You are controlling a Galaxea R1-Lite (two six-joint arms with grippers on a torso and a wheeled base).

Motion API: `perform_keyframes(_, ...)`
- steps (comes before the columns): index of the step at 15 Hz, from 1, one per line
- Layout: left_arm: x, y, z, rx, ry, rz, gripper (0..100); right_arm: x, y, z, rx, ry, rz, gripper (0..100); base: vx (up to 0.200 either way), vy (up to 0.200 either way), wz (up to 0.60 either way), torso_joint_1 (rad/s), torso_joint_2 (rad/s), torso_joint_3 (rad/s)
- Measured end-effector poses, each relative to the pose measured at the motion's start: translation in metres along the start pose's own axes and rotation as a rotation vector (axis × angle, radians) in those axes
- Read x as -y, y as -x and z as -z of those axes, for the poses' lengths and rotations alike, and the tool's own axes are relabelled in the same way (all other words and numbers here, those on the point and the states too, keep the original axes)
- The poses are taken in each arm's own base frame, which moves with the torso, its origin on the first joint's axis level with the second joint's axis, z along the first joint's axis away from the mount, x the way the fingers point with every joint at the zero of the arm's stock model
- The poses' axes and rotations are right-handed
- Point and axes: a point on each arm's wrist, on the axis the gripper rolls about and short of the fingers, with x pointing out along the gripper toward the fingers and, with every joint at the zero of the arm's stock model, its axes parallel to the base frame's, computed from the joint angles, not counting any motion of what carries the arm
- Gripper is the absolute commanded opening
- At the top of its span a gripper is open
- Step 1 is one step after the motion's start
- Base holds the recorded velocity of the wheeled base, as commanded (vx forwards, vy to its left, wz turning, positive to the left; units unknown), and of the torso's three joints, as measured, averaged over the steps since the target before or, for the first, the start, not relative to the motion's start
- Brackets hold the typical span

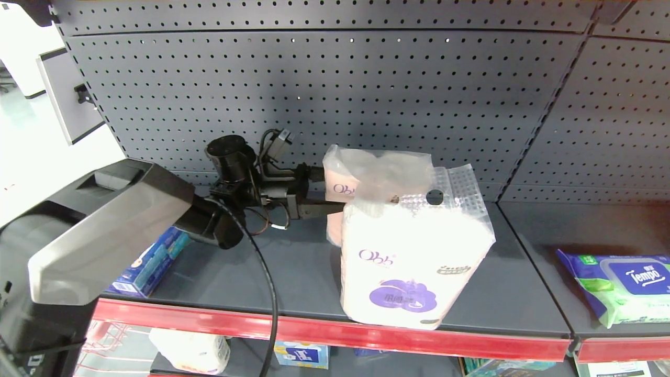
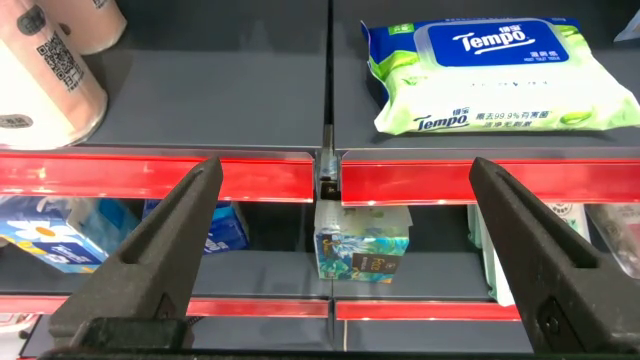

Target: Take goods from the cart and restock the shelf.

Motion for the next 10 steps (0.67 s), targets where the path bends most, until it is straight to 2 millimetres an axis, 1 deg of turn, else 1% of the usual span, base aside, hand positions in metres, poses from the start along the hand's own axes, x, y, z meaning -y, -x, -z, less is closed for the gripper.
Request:
perform_keyframes(5,0.023,0.021,-0.007,-0.010,0.035,-0.039,100,0.000,0.000,0.000,0.000,0.000,0.000,100,0.000,0.000,0.00,0.000,0.00,0.000)
perform_keyframes(10,0.032,0.030,-0.013,-0.013,0.047,-0.055,100,0.000,0.000,0.000,0.000,0.000,0.000,100,0.000,0.000,0.00,0.000,0.00,0.000)
